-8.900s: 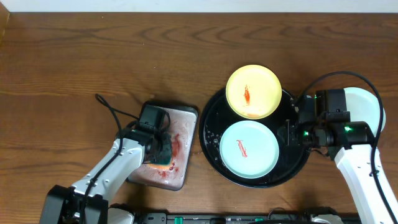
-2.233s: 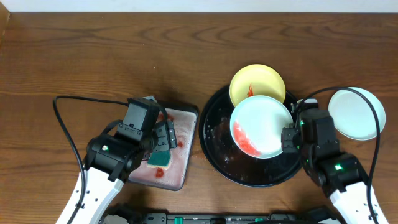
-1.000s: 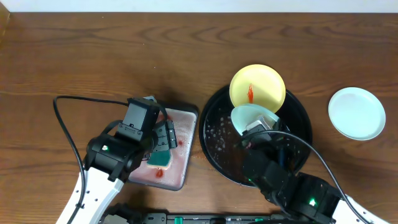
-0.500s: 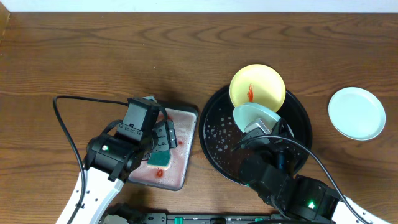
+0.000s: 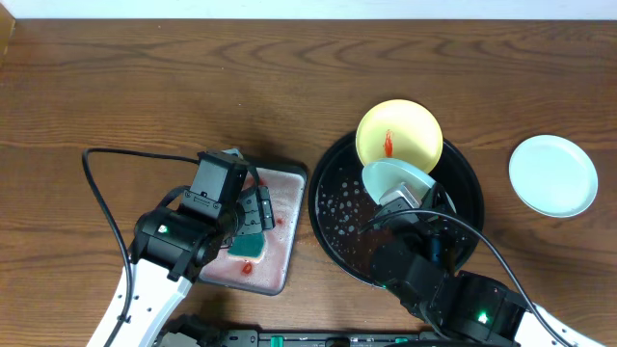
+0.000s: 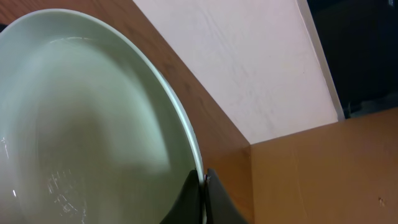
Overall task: Clean dirty plates on tray and stack at the side
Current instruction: 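Lift the green plate by its rim with right gripper and tilt it, then carry the green plate right and stack it on the first green plate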
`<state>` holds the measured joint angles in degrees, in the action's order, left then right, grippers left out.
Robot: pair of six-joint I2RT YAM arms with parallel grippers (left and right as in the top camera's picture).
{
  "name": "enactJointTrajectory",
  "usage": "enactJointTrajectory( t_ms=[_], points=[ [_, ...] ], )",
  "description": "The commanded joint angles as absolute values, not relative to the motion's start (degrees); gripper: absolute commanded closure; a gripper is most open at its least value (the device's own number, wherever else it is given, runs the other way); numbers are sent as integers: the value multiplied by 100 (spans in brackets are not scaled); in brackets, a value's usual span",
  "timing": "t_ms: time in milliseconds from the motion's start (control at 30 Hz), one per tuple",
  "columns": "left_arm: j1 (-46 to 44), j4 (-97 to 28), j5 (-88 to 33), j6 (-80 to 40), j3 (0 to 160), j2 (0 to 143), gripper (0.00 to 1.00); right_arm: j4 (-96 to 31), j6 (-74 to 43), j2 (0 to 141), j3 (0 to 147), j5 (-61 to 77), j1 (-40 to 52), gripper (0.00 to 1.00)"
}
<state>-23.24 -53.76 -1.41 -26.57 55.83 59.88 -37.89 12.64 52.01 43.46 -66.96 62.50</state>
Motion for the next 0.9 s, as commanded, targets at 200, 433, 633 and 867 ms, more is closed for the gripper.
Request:
enactJointTrajectory(
  t_ms=[200,433,633,867],
  points=[
    [-2298,-5391,-152,-2596,5712,5990,17,-3520,1824,5177,4506,-7061,6357,99],
    [-2298,-5393,-152,-2596,5712,5990,17,-2995,2405,5280,4504,-7437,6447,99],
    [-2300,-5391,-152,-2596,5712,5990,17,-2847,3030,5717,4504,-7909,6499,99],
    [-2300,-5393,-152,-2596,5712,5990,17,-2598,3026,6077,4504,-7902,6510,99]
  ],
)
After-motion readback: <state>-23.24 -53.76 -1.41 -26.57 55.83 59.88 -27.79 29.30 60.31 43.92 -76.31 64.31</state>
